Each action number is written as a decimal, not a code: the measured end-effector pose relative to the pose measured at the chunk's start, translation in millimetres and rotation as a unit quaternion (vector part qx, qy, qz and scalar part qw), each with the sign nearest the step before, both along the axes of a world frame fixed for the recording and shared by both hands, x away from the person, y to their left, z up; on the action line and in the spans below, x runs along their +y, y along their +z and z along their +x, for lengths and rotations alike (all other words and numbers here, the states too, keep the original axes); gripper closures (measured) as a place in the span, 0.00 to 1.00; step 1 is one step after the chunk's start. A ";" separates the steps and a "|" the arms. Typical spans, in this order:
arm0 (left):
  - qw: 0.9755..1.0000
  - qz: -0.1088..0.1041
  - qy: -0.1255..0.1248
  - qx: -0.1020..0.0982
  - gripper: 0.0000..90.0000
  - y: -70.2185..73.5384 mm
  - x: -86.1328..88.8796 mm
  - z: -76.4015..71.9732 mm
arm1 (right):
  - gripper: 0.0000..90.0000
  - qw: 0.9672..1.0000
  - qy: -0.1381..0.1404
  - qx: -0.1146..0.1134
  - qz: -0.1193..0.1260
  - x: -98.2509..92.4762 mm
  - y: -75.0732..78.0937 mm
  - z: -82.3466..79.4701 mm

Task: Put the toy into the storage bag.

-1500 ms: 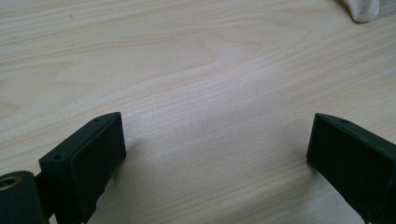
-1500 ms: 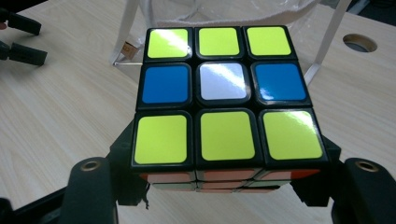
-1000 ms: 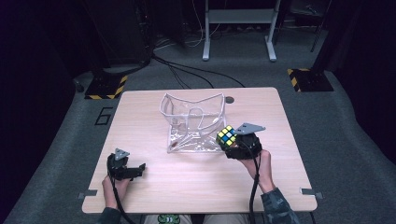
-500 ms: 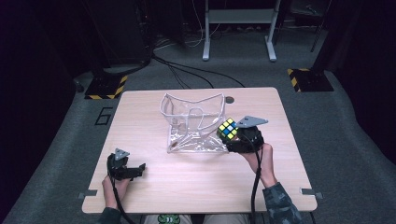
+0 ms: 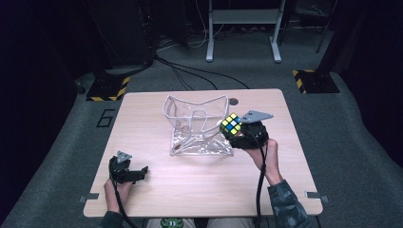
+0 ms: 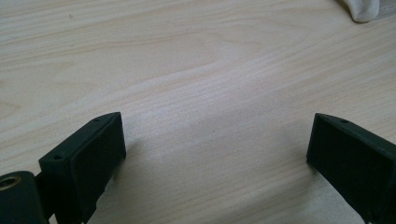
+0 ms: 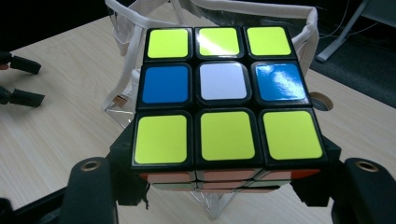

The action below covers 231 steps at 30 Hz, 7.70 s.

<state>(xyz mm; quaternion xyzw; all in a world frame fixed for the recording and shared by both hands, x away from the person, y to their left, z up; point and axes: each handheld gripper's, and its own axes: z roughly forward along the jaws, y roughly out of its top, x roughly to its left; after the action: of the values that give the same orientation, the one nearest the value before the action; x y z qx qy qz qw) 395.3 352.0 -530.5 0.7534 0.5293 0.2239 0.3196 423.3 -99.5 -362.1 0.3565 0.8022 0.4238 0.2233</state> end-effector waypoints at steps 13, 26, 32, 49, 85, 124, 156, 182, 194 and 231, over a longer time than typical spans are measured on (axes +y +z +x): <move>1.000 0.000 0.000 0.000 0.05 0.0 0.0 0.0 | 0.37 1.000 0.005 -0.015 -0.008 3.4 16.5 8.4; 1.000 0.000 0.000 0.000 0.05 0.0 0.0 0.0 | 0.37 1.000 0.006 -0.024 -0.014 9.4 30.8 19.1; 1.000 0.000 0.000 0.000 0.05 0.0 0.0 0.0 | 0.37 0.999 0.007 -0.026 -0.018 13.0 36.3 25.1; 1.000 0.000 0.000 0.000 0.05 0.0 0.0 0.0 | 0.37 0.999 0.006 -0.031 -0.028 21.6 51.2 44.0; 1.000 0.000 0.000 0.000 0.05 0.0 0.0 -0.1 | 0.37 0.999 0.001 -0.002 -0.045 44.4 49.1 81.7; 1.000 -0.001 0.000 -0.001 0.05 0.0 -0.2 -0.2 | 0.37 0.996 0.033 0.029 -0.073 69.1 23.6 92.5; 1.000 0.000 0.000 -0.002 0.05 -0.1 -0.2 -0.2 | 0.37 0.992 -0.016 0.066 -0.110 59.2 0.7 107.6; 1.000 -0.002 0.003 -0.003 0.05 -0.3 -0.6 -0.2 | 0.37 0.976 -0.013 0.088 -0.197 88.5 -12.2 106.8; 1.000 -0.001 0.001 -0.004 0.05 -0.2 -0.3 -0.1 | 0.36 0.975 -0.026 0.101 -0.196 85.4 -16.8 111.6; 1.000 -0.006 0.004 -0.006 0.06 -0.7 -1.1 -0.4 | 0.00 0.992 0.021 0.063 -0.109 62.6 15.0 72.5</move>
<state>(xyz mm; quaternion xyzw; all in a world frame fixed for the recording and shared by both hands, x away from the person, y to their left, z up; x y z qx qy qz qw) 394.9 350.9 -531.2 0.7483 0.5314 0.2264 0.3262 495.8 -36.8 -347.1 0.3392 0.8632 0.3154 0.2009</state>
